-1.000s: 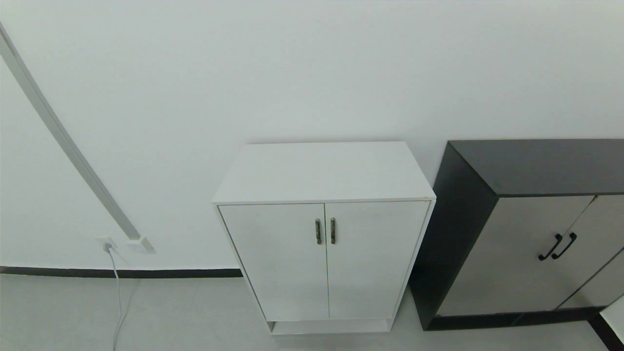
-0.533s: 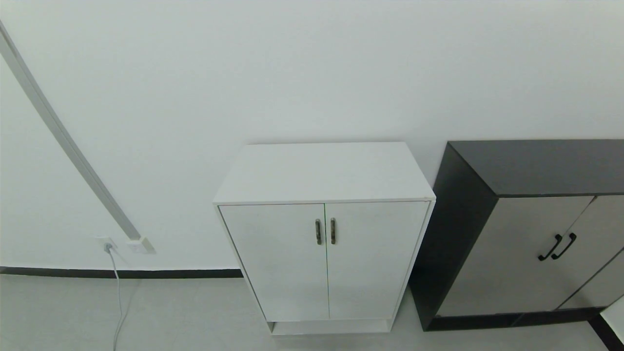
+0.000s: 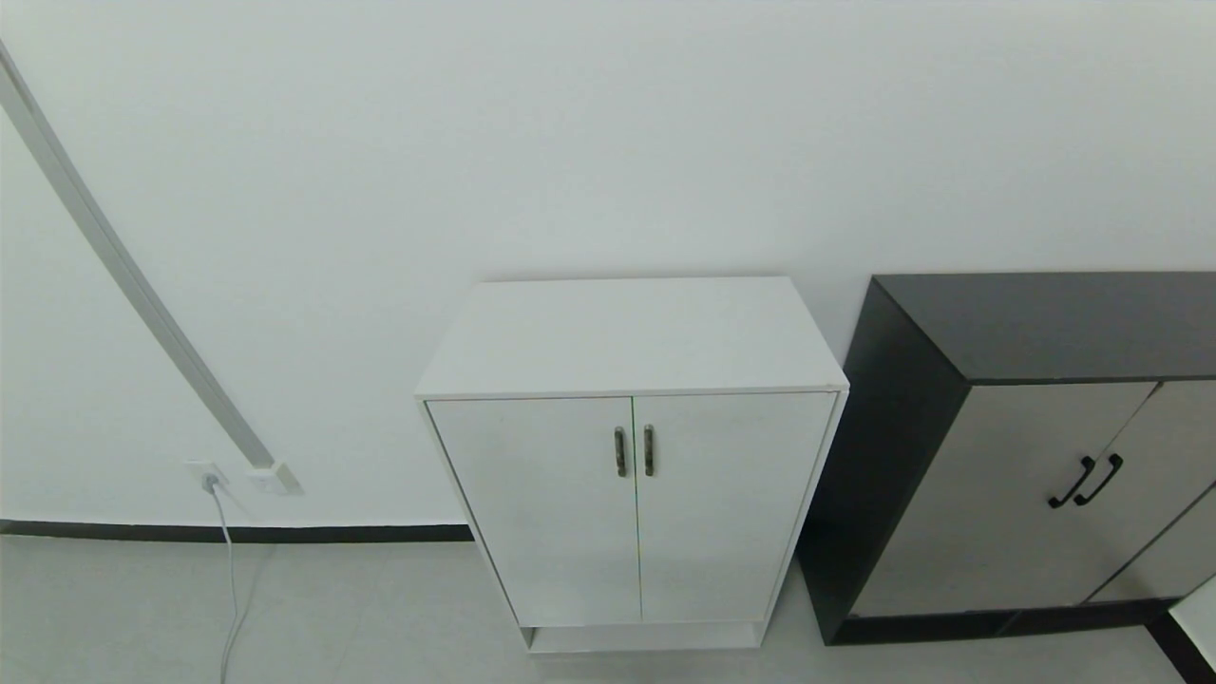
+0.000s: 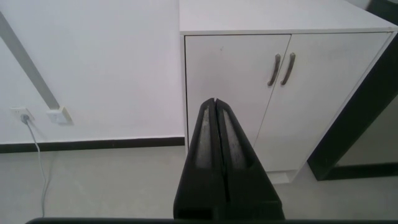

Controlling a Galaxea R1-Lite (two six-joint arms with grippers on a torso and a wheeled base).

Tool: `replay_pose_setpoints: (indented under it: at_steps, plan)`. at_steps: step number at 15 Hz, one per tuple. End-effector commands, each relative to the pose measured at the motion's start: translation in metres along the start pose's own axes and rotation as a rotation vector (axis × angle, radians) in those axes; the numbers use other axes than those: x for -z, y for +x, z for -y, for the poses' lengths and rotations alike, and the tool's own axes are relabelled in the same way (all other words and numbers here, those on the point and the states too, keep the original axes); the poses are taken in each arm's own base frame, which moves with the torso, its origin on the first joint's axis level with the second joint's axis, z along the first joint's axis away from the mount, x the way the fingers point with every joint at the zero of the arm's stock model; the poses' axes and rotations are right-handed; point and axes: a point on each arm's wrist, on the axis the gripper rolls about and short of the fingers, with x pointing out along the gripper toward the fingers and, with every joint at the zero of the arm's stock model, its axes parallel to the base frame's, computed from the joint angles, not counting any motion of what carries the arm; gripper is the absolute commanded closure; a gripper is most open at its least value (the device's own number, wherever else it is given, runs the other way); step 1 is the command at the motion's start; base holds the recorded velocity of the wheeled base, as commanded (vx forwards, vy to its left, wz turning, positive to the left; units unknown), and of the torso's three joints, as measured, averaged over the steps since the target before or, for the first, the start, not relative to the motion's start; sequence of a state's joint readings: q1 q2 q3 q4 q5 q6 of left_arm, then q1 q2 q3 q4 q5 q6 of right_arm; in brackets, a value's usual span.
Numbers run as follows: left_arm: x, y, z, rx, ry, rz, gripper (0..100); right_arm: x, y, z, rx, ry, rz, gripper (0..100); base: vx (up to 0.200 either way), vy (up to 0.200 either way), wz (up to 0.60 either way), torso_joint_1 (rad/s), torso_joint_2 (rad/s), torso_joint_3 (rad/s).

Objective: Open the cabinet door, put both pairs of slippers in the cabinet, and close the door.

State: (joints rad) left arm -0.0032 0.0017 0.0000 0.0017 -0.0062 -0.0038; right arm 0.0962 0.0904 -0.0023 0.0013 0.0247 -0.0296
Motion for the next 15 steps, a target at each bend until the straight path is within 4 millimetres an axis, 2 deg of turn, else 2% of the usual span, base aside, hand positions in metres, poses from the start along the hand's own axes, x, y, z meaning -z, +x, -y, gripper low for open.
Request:
replay_pose_setpoints:
  at_steps: [1, 3, 7, 8, 15]
  plan:
    - [0.0, 0.0001, 0.0, 0.0, 0.001, -0.001, 100, -0.0002, 0.0005, 0.0003, 0.038, 0.01, -0.01, 100, 0.0, 0.0, 0.0, 0.0, 0.0, 0.0]
    - [0.0, 0.0001, 0.0, 0.0, -0.001, -0.001, 100, -0.0011, 0.0001, -0.002, 0.182, 0.01, -0.004, 100, 0.0, 0.0, 0.0, 0.0, 0.0, 0.0]
    - [-0.0005, 0.0, 0.0, 0.0, -0.001, 0.0, 100, 0.0008, -0.0007, -0.0019, 0.167, 0.031, 0.006, 100, 0.0, 0.0, 0.0, 0.0, 0.0, 0.0]
    - [0.0, 0.0001, 0.0, 0.0, -0.001, -0.001, 100, 0.0024, -0.0065, -0.0026, 0.064, 0.059, 0.091, 100, 0.0, 0.0, 0.0, 0.0, 0.0, 0.0]
    - [0.0, 0.0001, 0.0, 0.0, 0.002, -0.001, 100, 0.0023, -0.0063, -0.0027, 0.082, 0.066, 0.09, 100, 0.0, 0.0, 0.0, 0.0, 0.0, 0.0]
